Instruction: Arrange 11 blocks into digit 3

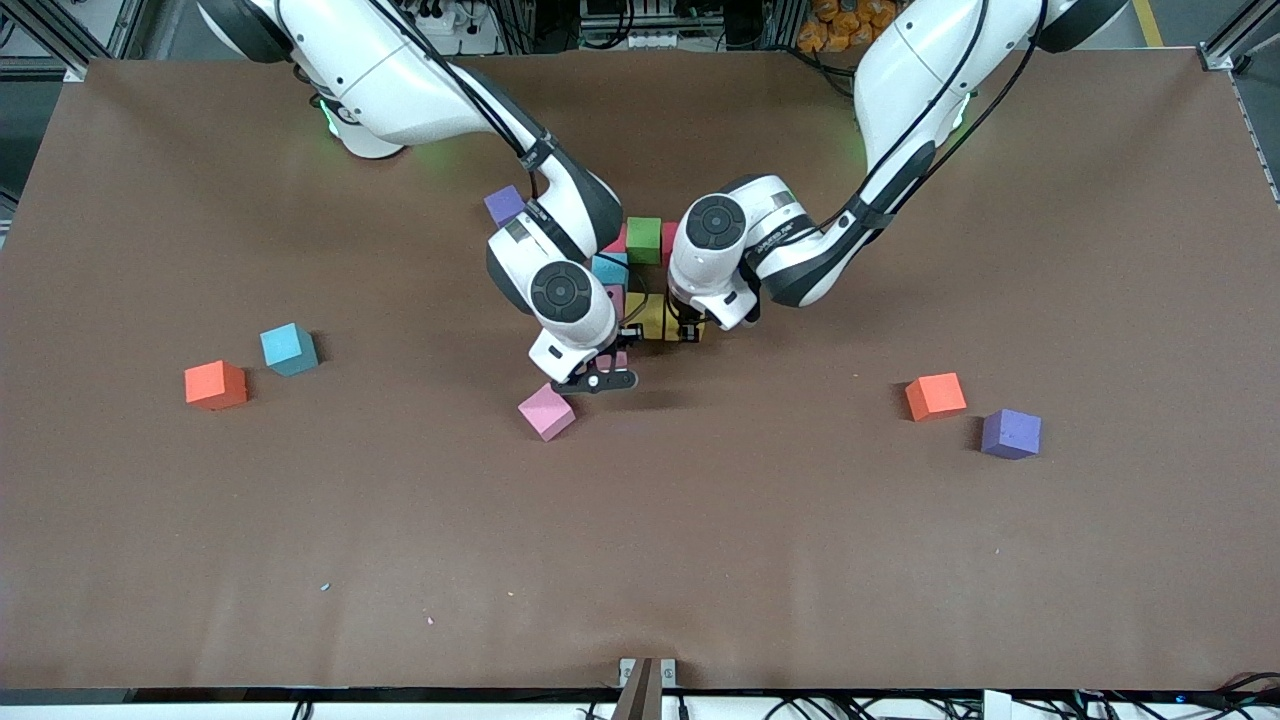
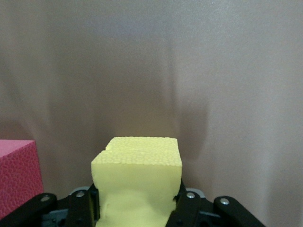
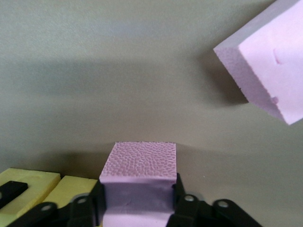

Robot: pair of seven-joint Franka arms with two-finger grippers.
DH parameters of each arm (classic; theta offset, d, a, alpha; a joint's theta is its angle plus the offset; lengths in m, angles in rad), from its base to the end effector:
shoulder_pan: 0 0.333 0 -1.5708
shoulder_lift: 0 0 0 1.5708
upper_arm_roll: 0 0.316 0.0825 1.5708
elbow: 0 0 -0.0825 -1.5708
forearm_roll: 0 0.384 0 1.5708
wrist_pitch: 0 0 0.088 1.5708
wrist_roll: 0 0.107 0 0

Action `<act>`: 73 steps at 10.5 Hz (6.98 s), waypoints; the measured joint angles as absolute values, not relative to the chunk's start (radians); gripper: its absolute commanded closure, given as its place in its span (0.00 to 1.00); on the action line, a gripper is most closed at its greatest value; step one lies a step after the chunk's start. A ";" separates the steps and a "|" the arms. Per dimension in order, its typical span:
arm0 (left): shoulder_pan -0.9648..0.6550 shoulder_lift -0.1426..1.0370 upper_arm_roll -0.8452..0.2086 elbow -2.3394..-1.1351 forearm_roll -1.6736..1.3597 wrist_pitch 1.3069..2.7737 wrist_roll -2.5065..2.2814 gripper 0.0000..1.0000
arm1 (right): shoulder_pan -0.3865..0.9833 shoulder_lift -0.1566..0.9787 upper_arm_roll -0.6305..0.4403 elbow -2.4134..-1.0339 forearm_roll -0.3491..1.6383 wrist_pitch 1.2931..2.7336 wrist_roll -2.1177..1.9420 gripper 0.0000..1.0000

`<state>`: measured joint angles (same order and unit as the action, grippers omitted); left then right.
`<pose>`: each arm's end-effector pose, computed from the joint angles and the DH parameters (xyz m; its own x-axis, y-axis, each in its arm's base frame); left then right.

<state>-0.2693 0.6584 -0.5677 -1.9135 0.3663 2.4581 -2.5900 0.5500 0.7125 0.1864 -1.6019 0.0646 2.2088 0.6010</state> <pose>0.4300 -0.4550 0.1952 0.0035 0.9968 -0.0796 0.9974 -0.0092 -0.0713 0.5165 0.4501 0.2104 0.9819 0.0620 -0.1791 0.0480 -0.9955 -0.0814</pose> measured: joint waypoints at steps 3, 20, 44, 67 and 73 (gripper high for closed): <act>-0.271 0.659 -0.567 -1.913 0.366 2.458 -2.590 0.71 | 0.550 0.716 0.191 -1.623 0.079 2.220 0.600 0.00; -0.281 0.538 -0.585 -1.881 0.402 2.333 -2.586 0.00 | 0.440 0.634 0.141 -1.572 -0.067 2.246 0.076 0.00; 0.128 0.506 -0.571 -1.547 0.351 1.852 -1.004 0.00 | 0.441 0.681 0.124 -1.682 -0.050 2.477 0.114 1.00; 0.387 0.677 -0.577 -1.661 0.399 1.967 -0.457 0.00 | 0.572 0.799 0.105 -1.453 -0.009 2.292 0.678 1.00; 0.387 0.689 -0.578 -1.700 0.398 1.989 -0.457 0.00 | 0.574 0.779 0.108 -1.516 -0.037 2.374 0.696 1.00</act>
<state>0.3871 0.6889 -0.5779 -1.7000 0.3979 1.9891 -0.4570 0.5738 0.7795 0.1083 -1.5160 -0.0373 2.3739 0.6964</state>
